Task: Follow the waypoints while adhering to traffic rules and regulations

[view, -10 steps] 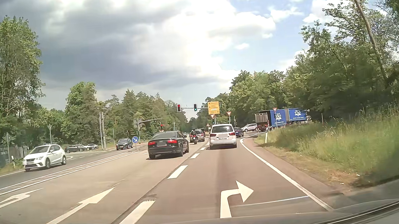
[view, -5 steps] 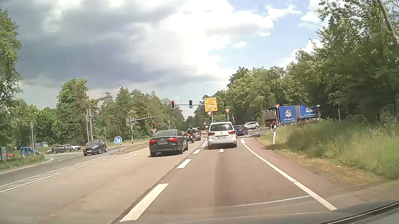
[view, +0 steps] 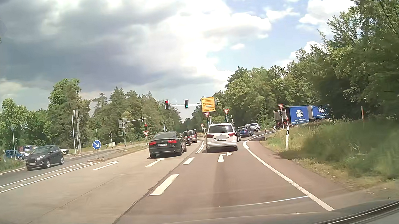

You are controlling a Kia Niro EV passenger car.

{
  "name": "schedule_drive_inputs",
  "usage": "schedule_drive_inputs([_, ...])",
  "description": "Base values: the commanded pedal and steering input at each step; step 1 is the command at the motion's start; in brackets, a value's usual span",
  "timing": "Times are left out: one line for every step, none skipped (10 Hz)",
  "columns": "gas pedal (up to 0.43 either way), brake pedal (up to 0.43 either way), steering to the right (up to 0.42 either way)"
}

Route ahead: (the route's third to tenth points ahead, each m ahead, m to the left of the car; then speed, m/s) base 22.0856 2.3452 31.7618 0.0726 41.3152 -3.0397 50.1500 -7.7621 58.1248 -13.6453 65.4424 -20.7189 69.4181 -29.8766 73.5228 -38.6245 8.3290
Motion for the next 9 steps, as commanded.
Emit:
schedule_drive_inputs([0.067,0.037,0.008])
schedule_drive_inputs([0.059,0.037,0.007])
schedule_drive_inputs([0.0,0.037,0.007])
schedule_drive_inputs([0.0,0.037,0.007])
schedule_drive_inputs([0.0,0.037,0.007])
schedule_drive_inputs([0.0,0.037,0.007])
schedule_drive_inputs([0.0,0.037,0.007])
schedule_drive_inputs([0.0,0.037,0.007])
schedule_drive_inputs([0.0,0.037,0.007])
